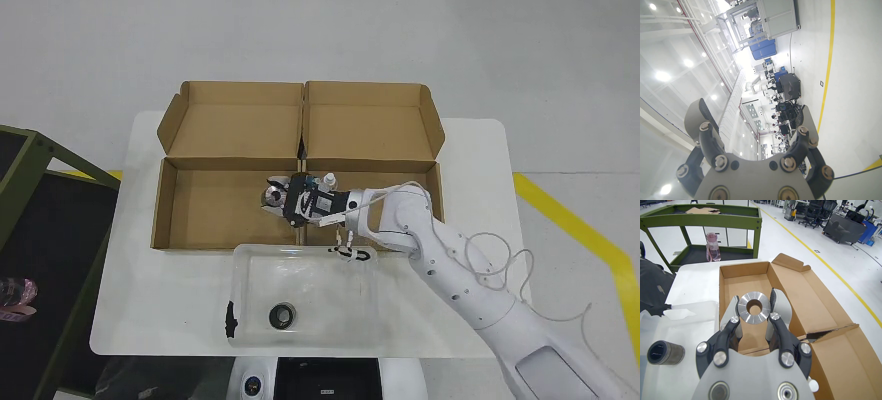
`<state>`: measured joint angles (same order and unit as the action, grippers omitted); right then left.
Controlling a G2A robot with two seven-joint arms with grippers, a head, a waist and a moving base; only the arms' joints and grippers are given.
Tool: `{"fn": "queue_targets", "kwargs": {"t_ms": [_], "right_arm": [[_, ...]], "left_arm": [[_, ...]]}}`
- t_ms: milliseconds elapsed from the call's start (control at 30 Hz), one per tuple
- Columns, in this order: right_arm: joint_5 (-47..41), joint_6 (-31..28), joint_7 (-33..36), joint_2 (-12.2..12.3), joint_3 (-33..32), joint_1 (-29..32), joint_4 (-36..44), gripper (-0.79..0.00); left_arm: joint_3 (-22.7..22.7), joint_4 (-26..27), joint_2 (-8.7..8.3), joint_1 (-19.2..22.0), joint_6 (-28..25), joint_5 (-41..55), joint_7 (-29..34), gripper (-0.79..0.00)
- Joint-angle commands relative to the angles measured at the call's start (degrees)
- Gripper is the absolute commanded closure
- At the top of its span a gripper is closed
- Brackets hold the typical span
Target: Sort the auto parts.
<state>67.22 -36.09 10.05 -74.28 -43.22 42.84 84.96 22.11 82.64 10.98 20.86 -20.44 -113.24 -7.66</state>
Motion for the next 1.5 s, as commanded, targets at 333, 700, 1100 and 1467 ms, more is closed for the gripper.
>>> {"fn": "queue_targets", "kwargs": {"t_ms": [333, 700, 1100, 1467], "right_arm": [[-2.32, 3.38, 4.59, -4.94, 6.99, -9.25, -12.30, 0.000], [-3.29, 5.55, 8.31, -9.71, 12.03, -14.61, -22.62, 0.000], [-3.13, 6.18, 10.11, -13.66, 14.75, -17.48, -31.27, -0.037], [-1.81, 6.01, 10.63, -16.06, 15.44, -18.71, -35.48, -0.271]], "left_arm": [[0.00, 0.00, 0.00, 0.00, 0.00, 0.00, 0.00, -0.785], [0.00, 0.00, 0.00, 0.00, 0.00, 0.00, 0.00, -0.785], [0.00, 0.00, 0.00, 0.00, 0.00, 0.00, 0.00, -0.785], [0.00, 0.00, 0.00, 0.00, 0.00, 0.00, 0.00, -0.785]]}}
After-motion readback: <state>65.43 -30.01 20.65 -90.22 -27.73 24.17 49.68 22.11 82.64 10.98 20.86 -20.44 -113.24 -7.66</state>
